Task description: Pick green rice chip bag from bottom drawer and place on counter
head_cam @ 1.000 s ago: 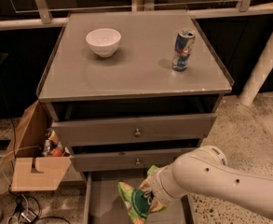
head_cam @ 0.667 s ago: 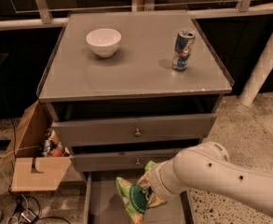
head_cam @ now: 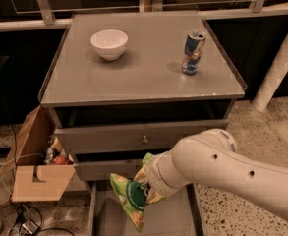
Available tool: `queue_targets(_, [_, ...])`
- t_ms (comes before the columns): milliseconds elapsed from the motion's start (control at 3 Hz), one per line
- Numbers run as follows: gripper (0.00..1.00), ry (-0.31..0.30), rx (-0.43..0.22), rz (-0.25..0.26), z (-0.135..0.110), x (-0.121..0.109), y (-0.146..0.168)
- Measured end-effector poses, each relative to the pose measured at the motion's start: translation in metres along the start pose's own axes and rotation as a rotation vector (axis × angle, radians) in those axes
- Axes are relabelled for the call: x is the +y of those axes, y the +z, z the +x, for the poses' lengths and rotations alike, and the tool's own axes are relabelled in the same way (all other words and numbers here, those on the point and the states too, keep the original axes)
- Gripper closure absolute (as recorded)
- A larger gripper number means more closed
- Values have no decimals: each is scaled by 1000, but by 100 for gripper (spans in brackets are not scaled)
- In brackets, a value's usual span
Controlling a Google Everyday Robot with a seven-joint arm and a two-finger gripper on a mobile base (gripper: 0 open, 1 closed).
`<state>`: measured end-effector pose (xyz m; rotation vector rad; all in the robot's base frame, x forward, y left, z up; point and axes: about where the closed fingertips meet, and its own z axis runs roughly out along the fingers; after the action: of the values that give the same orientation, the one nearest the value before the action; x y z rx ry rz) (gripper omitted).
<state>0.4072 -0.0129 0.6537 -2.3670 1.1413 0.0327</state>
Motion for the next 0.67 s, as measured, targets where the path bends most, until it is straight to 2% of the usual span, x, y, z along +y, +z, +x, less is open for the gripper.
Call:
queue_targets(333, [100, -73, 13, 38, -19, -24, -24])
queue_targets(667, [100, -86, 15, 42, -21, -27, -27])
